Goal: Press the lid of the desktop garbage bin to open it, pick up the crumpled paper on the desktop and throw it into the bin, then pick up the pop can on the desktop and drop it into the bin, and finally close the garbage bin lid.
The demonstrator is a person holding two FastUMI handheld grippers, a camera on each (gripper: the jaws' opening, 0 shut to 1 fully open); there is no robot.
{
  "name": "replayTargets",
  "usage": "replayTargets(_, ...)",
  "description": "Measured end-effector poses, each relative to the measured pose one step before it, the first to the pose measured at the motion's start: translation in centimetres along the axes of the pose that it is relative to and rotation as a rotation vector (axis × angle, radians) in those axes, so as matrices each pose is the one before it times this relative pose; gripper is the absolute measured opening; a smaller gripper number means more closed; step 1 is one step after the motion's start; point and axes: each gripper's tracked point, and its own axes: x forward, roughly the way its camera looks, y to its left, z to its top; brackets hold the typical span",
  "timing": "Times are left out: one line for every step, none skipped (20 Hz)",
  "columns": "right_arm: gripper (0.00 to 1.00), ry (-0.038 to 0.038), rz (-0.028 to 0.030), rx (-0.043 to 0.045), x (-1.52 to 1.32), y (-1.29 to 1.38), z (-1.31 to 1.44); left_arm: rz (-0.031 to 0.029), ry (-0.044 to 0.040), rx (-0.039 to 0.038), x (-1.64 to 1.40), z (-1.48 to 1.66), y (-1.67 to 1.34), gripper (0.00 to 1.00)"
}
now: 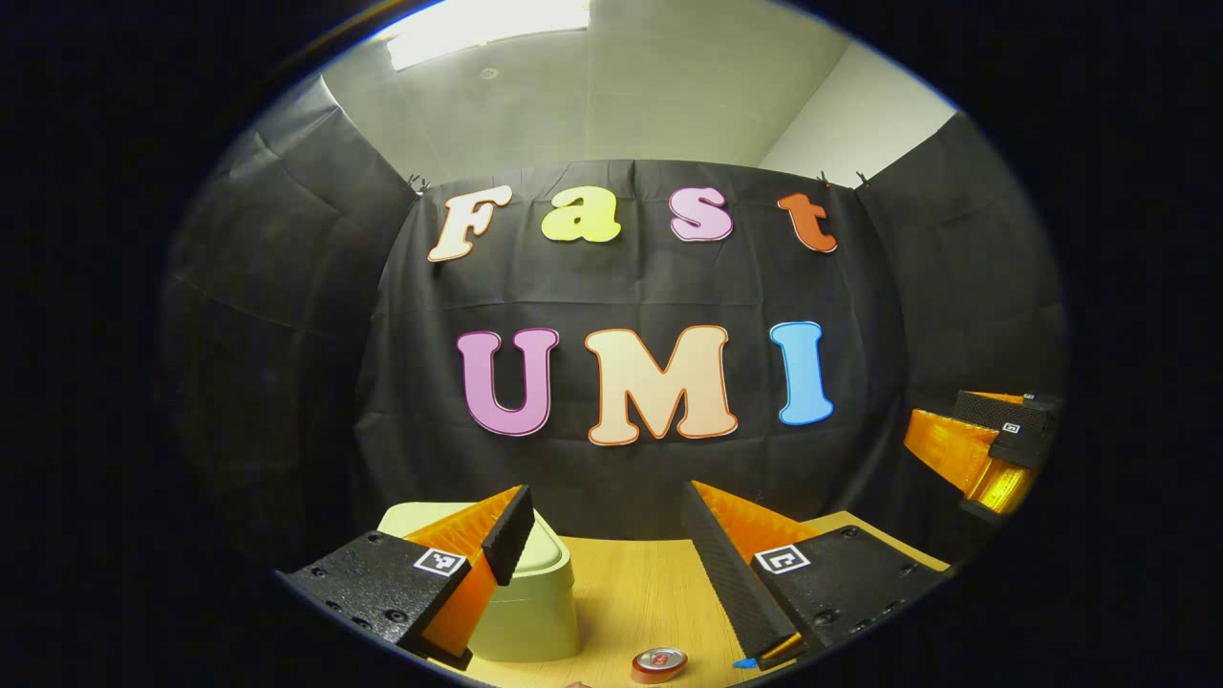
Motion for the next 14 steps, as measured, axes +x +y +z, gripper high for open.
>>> replayTargets(0.98,0.00028,0.00039,-0.00149,-0.030,-0.019,-0.044,0.00088,0.00224,0.00042,0.049,-0.171,0.048,0.94)
replayTargets(0.98,0.00112,0.00129,-0.00197,-0.065,0.034,-0.032,0.00099,0.00057,0.00059,0.041,0.008,0.049,0.93)
replayTargets(0.98,0.00095,0.00103,-0.00165,0.052,0.024,0.003,0.00235,-0.00083,-0.00036,-0.043,0.012,0.171,0.92)
replayTargets(0.98,0.00048,0.00114,-0.00112,-0.029,0.021,-0.056,-0.00054,-0.00008,-0.00252,0.094,0.028,-0.007,0.89)
replayTargets(0.98,0.00020,0.00055,-0.00121,0.051,0.041,0.021,0.00500,-0.00070,-0.00279,0.012,-0.079,0.132,0.84)
replayTargets(0.98,0.00147,0.00095,-0.00032,0.018,-0.008,-0.139,0.01226,-0.00115,-0.00063,-0.017,0.016,0.348,0.74)
replayTargets(0.98,0.00166,0.00153,0.00035,0.116,0.086,-0.027,0.01797,-0.00152,0.00066,0.056,-0.009,0.644,0.64)
replayTargets(0.97,0.00117,0.00205,0.00176,0.108,0.068,-0.076,0.01369,0.00095,-0.00081,0.124,-0.012,0.367,0.53)
replayTargets(0.98,0.00047,0.00194,0.00143,0.073,0.161,-0.027,0.01148,0.00399,-0.00229,0.095,-0.150,0.444,0.48)
replayTargets(0.98,0.00033,0.00206,0.00095,0.105,0.095,-0.057,0.01841,0.00526,-0.00009,0.031,-0.171,0.549,0.39)
replayTargets(0.98,-0.00033,0.00242,0.00110,0.030,0.171,-0.013,0.03283,0.00668,0.00402,0.164,-0.226,1.109,0.33)
replayTargets(0.98,-0.00008,0.00239,0.00072,0.056,0.307,-0.099,0.02857,0.00743,0.00083,0.231,-0.191,1.083,0.19)
replayTargets(0.98,0.00030,0.00113,0.00066,0.217,0.257,0.032,0.01979,0.00882,-0.00414,0.046,-0.338,0.721,0.14)
replayTargets(0.98,0.00078,0.00103,0.00083,-0.056,0.112,-0.174,0.00733,0.00870,-0.00559,0.197,-0.188,0.473,0.06)
